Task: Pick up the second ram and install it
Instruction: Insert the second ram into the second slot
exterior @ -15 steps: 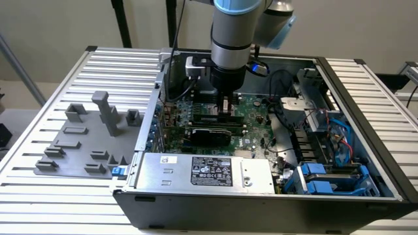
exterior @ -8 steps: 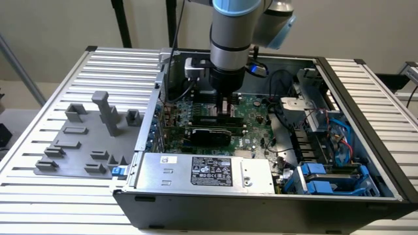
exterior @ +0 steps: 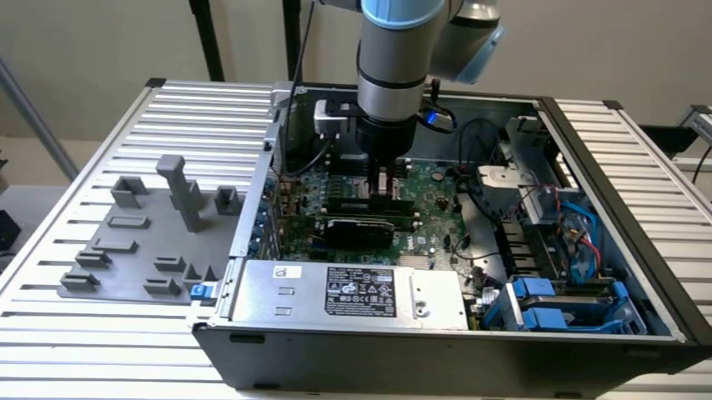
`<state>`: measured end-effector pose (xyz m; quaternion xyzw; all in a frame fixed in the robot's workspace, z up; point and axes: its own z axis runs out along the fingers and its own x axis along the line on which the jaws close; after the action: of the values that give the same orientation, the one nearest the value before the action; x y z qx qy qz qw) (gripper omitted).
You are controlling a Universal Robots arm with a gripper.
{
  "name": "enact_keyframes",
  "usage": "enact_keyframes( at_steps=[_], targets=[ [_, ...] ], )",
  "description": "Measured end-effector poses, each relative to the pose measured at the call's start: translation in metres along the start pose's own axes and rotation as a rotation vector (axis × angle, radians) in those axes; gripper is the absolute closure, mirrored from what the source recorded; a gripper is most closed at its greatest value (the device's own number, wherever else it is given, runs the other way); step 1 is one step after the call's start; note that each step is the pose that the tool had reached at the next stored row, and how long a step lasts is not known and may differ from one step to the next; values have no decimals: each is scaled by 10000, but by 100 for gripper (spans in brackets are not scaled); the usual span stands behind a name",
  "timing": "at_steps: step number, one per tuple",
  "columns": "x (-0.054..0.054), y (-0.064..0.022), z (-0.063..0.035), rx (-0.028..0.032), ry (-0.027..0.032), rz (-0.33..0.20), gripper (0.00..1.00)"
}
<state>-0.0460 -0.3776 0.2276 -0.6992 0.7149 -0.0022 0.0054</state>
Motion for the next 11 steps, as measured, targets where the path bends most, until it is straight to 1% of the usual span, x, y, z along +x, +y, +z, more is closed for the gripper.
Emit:
enact_keyframes(
  at_steps=[4,11],
  targets=[
    [0,0,4,0,11,-30,86],
    [0,-6,19,1,11,-31,86]
  ],
)
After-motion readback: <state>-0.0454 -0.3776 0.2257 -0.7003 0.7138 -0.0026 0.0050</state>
